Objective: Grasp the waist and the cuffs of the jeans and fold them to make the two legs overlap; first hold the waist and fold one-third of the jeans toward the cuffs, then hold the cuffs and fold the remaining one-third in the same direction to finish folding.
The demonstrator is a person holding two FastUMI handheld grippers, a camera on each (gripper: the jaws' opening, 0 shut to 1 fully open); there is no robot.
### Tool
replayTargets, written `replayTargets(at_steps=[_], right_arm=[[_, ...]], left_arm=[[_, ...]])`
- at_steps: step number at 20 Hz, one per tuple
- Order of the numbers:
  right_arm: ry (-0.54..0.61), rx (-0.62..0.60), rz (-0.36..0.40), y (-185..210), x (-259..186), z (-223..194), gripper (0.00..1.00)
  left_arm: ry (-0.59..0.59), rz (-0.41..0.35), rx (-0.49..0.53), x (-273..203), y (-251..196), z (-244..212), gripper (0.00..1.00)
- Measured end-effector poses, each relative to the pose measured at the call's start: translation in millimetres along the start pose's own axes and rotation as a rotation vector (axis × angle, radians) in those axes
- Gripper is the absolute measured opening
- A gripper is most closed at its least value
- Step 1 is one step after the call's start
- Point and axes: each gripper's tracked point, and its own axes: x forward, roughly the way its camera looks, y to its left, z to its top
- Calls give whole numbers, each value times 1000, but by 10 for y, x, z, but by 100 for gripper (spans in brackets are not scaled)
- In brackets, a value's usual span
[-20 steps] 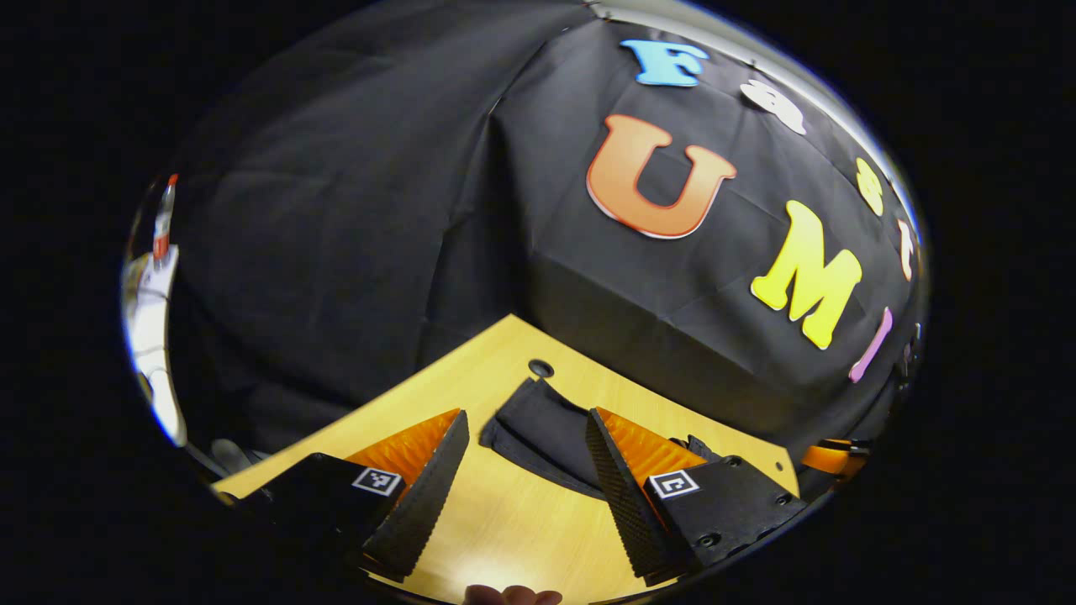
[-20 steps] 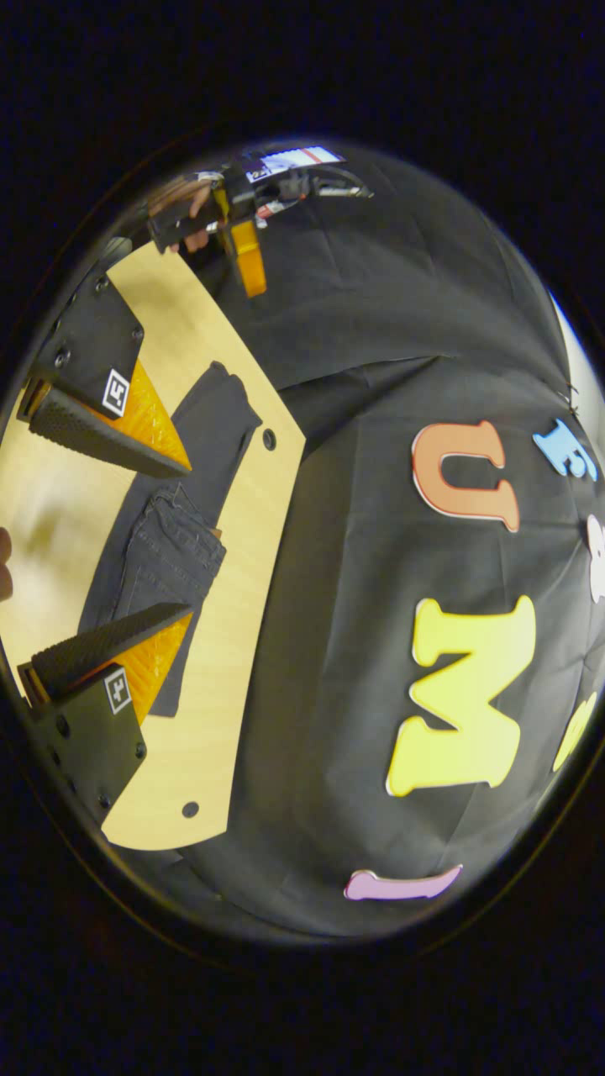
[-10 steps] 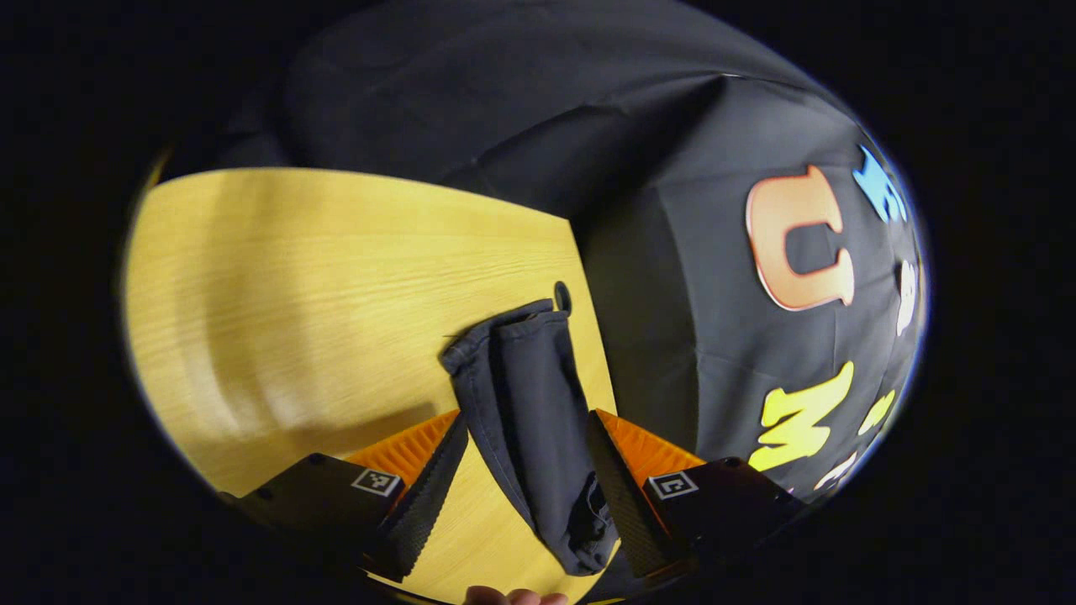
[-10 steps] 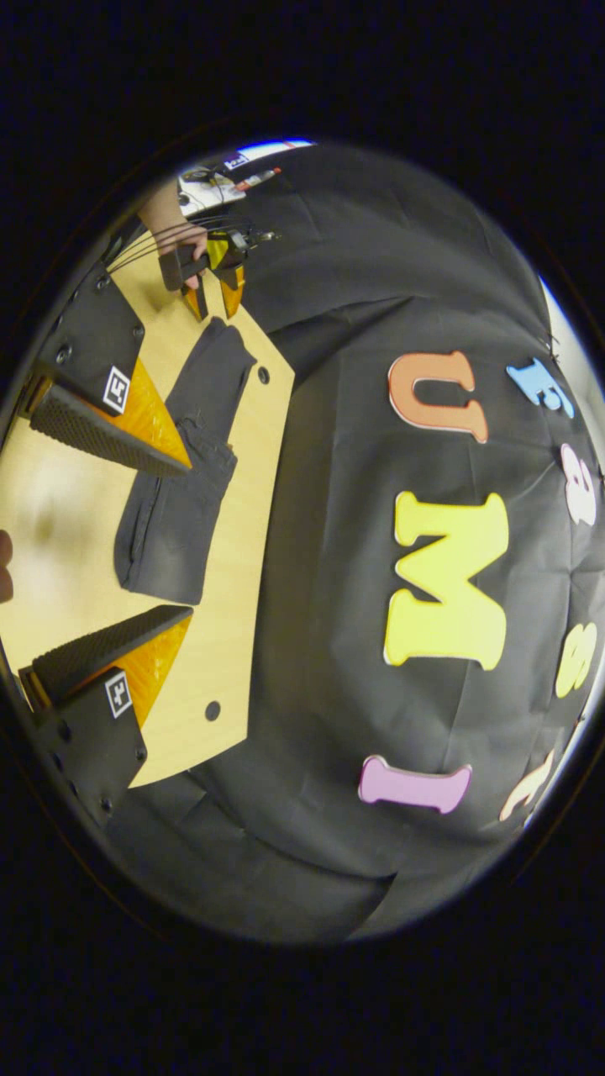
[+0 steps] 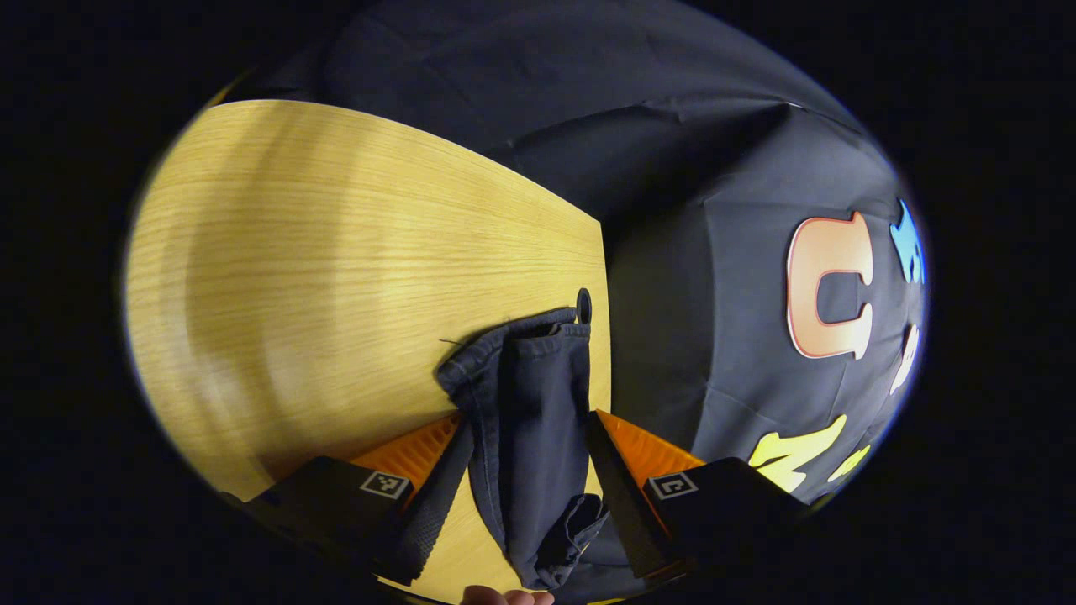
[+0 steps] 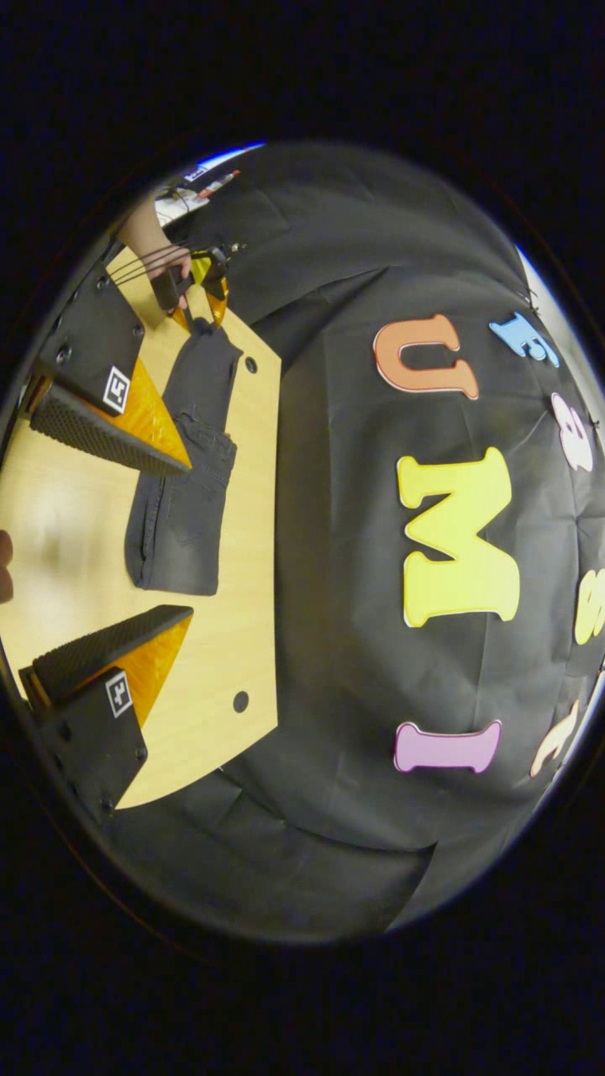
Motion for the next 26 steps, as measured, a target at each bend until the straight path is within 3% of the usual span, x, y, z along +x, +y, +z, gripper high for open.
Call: replayTargets(at_steps=[3,4,5,6,7,8,9,10,13,16,19,22,26], right_arm=[[12,12,-17,-47,-24,-60,95],[17,23,-21,-63,-46,-82,92],[19,33,-22,-67,-67,-103,95],[21,43,-24,-72,-91,-115,95],[22,49,-25,-84,-117,-147,95],[22,53,-27,-96,-142,-169,95],[23,57,-30,-109,-178,-199,95],[24,62,-35,-138,-206,-231,95],[22,74,-55,-238,-334,-308,95],[4,84,-71,-335,-476,-340,93],[-23,94,-81,-437,-622,-329,96],[-62,101,-84,-573,-788,-280,93],[-99,132,-93,-799,-1035,-350,93]], left_arm=[[-8,-40,-27,71,-54,33,88],[-9,-44,-28,81,-56,28,88],[-8,-26,-20,112,-6,6,85],[-6,-17,-15,114,35,-17,67],[-7,-12,-15,127,55,6,65],[-7,-10,-19,131,80,9,71],[-4,-9,-25,152,95,-2,33],[-7,-7,-33,165,107,-11,25],[-5,-21,-27,125,54,-28,14],[-2,-74,35,19,-272,-89,8],[5,-120,169,-149,-677,-232,7],[12,-167,304,-368,-1109,-470,7],[50,-251,536,-612,-1795,-1233,7]])
